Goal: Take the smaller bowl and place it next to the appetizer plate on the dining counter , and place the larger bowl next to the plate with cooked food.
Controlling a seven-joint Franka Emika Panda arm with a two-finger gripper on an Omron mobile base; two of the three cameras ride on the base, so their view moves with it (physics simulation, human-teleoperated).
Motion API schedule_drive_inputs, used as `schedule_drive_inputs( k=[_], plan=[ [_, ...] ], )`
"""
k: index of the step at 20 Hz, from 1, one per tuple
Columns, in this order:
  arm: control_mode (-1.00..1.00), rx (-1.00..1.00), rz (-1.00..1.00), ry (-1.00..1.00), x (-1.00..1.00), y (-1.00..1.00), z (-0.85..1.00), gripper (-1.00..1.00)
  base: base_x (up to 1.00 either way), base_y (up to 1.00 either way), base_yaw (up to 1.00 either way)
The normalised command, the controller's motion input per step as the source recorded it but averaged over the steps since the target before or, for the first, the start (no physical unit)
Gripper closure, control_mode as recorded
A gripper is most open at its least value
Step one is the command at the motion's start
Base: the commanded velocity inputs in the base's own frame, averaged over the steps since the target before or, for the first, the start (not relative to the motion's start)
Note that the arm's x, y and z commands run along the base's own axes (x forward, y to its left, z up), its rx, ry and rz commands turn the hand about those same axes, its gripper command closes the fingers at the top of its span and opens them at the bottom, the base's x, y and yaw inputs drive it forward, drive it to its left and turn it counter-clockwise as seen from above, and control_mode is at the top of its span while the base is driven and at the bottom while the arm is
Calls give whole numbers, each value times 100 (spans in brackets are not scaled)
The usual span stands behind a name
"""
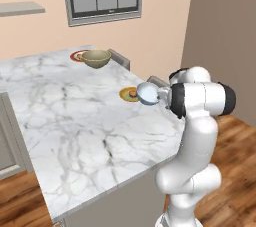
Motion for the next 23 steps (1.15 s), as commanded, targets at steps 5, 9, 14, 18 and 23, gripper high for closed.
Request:
schedule_drive_inputs(
  k=[5, 9, 14, 18, 23],
  plan=[
    [-100, -1, 26, 5, -98, 0, 91, -100, 0, 0, 0],
    [-100, 0, 8, 12, -65, -13, 100, -100, 0, 0, 0],
    [-100, -13, 0, 21, -81, -7, 100, -100, 0, 0, 0],
    [-100, -47, 0, 44, -87, 0, 96, -100, 0, 0, 0],
    [-100, -46, 0, 43, -84, 9, 67, -100, 0, 0, 0]
  ],
)
